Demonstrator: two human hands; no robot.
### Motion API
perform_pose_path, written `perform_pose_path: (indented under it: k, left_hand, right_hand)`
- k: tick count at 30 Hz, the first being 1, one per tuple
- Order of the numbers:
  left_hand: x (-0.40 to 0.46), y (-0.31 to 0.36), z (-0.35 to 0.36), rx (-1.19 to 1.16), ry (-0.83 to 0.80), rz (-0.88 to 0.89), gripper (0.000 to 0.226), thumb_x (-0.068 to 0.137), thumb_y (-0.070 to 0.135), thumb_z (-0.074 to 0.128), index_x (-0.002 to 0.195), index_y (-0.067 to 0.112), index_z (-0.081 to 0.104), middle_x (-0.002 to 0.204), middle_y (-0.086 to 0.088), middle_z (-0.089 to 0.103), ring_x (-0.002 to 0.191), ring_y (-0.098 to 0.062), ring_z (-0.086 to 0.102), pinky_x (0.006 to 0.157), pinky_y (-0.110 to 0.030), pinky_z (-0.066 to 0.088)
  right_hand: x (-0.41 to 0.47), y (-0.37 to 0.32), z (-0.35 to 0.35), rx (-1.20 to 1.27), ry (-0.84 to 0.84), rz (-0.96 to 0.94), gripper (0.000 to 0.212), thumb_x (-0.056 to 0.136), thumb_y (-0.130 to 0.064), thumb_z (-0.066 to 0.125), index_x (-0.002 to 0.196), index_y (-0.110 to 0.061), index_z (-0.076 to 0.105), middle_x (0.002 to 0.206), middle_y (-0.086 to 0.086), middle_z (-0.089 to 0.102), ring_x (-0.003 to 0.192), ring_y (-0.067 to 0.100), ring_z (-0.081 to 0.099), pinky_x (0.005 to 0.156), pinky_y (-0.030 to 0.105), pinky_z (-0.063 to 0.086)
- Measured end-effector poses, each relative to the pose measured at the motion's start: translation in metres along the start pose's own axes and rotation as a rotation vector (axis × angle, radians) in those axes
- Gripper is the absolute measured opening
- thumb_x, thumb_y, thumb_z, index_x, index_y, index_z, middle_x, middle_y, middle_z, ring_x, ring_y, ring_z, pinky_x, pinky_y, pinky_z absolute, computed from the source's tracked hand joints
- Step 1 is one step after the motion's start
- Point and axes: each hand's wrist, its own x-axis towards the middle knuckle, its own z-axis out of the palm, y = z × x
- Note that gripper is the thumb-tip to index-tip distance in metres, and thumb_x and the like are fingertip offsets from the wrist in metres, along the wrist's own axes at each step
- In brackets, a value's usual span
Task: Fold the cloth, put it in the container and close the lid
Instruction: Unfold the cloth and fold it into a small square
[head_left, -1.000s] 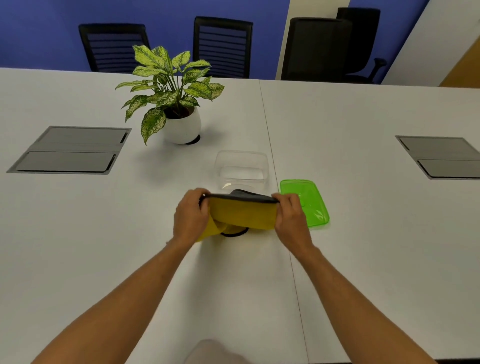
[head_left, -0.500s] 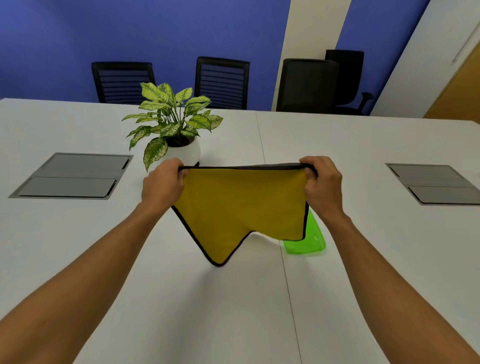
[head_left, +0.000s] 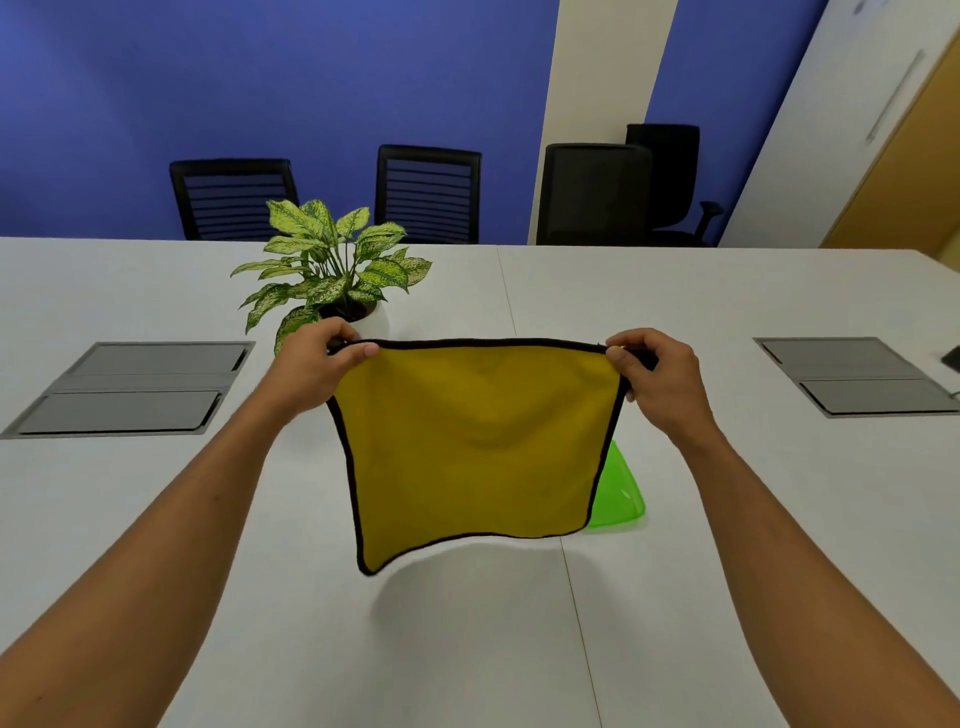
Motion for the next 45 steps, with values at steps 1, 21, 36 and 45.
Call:
perform_pose_path:
  k: [1, 21, 36, 45]
  left_hand:
    - [0.0, 0.001, -0.006, -0.073, -0.06, -0.005, 0.026, 0.087, 0.035, 0.068, 0.09, 0.01, 0.065, 0.081, -0.017, 0.059, 0.072, -0.026, 0.049, 0.062, -0.034, 0.038]
    - [-0.012, 0.075, 0.042, -0.543, -0.365, -0.1, 0.016, 0.096, 0.006, 0.053, 0.094, 0.01, 0.069, 0.081, -0.021, 0.064, 0.069, -0.03, 0.069, 0.06, -0.038, 0.06]
    - [-0.007, 0.087, 0.051, -0.521, -0.38, -0.131, 0.023, 0.085, -0.012, 0.052, 0.092, 0.003, 0.069, 0.091, -0.019, 0.075, 0.084, -0.027, 0.075, 0.073, -0.032, 0.061]
    - [-0.003, 0.08, 0.048, -0.27, -0.294, -0.03, 0.008, 0.087, 0.003, 0.067, 0.088, 0.011, 0.069, 0.076, -0.011, 0.076, 0.076, -0.024, 0.075, 0.07, -0.031, 0.062]
  right_hand:
    - [0.0, -0.001, -0.004, 0.059, -0.046, 0.013, 0.008, 0.089, -0.01, 0.065, 0.095, -0.015, 0.068, 0.079, 0.006, 0.065, 0.055, 0.01, 0.057, 0.054, 0.024, 0.051]
    - [-0.013, -0.062, 0.1, 0.143, -0.255, -0.04, 0.024, 0.089, -0.006, 0.057, 0.081, -0.024, 0.071, 0.083, 0.004, 0.069, 0.071, 0.024, 0.065, 0.065, 0.04, 0.059]
    - [-0.014, -0.068, 0.088, -0.187, -0.352, -0.306, 0.037, 0.077, -0.017, 0.076, 0.113, -0.014, 0.067, 0.104, 0.0, 0.066, 0.089, 0.01, 0.06, 0.078, 0.015, 0.051]
    - [-0.01, -0.067, 0.085, -0.171, -0.177, -0.33, 0.017, 0.082, -0.012, 0.073, 0.099, -0.009, 0.074, 0.091, 0.005, 0.071, 0.078, 0.009, 0.061, 0.068, 0.004, 0.044]
